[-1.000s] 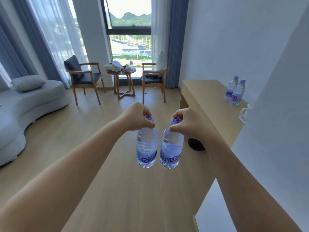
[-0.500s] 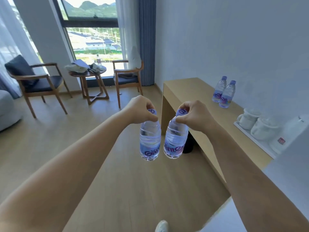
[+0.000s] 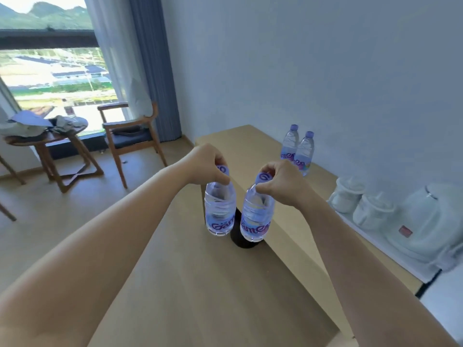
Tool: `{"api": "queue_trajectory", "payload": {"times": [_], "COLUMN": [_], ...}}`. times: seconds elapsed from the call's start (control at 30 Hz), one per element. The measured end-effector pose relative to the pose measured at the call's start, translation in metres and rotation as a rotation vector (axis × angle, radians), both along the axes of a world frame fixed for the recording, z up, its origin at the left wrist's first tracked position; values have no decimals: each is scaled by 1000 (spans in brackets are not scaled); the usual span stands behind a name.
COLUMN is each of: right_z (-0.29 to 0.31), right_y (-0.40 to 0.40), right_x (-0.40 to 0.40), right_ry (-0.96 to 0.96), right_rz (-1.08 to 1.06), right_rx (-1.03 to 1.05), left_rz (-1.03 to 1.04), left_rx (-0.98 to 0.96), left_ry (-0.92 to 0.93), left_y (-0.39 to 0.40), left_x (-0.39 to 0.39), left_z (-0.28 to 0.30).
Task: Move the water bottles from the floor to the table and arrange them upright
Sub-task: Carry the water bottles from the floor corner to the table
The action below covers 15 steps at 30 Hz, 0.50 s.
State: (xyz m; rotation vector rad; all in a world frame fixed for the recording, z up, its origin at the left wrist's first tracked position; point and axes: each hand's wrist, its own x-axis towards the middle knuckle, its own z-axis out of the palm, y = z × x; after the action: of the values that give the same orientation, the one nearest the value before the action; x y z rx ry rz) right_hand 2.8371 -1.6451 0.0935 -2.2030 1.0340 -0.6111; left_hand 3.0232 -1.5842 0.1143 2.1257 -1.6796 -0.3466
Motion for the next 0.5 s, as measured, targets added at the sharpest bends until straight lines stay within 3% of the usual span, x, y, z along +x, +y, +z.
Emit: {"api": "queue_trajectory", "payload": {"times": [0.5], "right_z": [-25], "right_y": [-138], "right_x": [-23], "right_ry": [16], "right_rz": [-357], "right_rx": [45], "left_rz": [-292], "left_rx": [87], "left_ry": [43], "left_y": [-200], "left_x": [-5], "left_z": [-24]}}
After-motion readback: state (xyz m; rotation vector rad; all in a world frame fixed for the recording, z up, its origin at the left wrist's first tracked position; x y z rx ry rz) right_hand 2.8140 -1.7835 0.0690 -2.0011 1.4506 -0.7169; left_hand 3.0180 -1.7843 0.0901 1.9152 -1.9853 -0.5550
